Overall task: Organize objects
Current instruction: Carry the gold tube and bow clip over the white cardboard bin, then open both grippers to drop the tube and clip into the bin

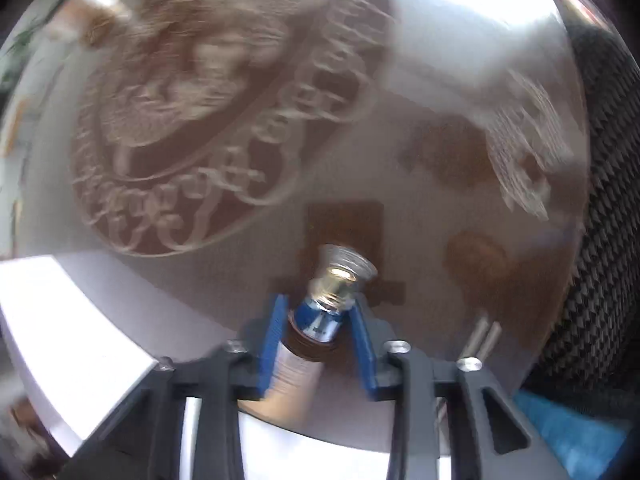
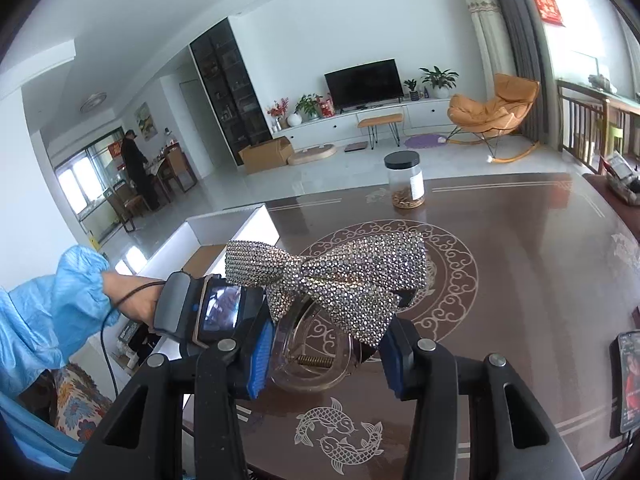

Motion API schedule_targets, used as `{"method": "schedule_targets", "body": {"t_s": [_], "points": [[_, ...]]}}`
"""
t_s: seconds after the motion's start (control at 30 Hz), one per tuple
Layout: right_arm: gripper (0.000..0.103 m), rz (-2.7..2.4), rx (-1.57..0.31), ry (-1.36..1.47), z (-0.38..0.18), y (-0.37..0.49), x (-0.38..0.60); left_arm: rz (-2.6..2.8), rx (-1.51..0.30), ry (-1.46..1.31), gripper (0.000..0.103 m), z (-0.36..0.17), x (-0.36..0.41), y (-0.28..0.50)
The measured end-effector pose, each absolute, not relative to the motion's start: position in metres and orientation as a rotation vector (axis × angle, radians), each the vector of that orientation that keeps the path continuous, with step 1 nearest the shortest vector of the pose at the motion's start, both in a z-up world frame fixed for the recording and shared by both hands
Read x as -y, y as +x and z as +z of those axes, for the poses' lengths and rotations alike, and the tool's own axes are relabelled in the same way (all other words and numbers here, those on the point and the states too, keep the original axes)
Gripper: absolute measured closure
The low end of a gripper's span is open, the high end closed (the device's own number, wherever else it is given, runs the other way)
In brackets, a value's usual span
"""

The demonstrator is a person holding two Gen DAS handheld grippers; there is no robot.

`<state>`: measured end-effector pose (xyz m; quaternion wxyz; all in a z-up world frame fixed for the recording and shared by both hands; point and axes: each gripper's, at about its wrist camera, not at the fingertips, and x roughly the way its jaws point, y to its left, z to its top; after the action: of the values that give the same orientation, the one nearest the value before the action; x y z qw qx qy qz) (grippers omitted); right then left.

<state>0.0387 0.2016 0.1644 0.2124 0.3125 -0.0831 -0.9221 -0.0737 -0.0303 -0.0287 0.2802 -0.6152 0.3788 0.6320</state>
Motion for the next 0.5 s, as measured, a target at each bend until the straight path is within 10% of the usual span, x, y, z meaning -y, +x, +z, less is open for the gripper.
{"method": "schedule_targets", "body": {"t_s": [0.5], "points": [[0.057, -2.53, 0.106, 0.888, 0.169, 0.036, -0.167, 2.361, -0.056, -1.146, 0.082, 0.101, 0.14, -0.003]]}}
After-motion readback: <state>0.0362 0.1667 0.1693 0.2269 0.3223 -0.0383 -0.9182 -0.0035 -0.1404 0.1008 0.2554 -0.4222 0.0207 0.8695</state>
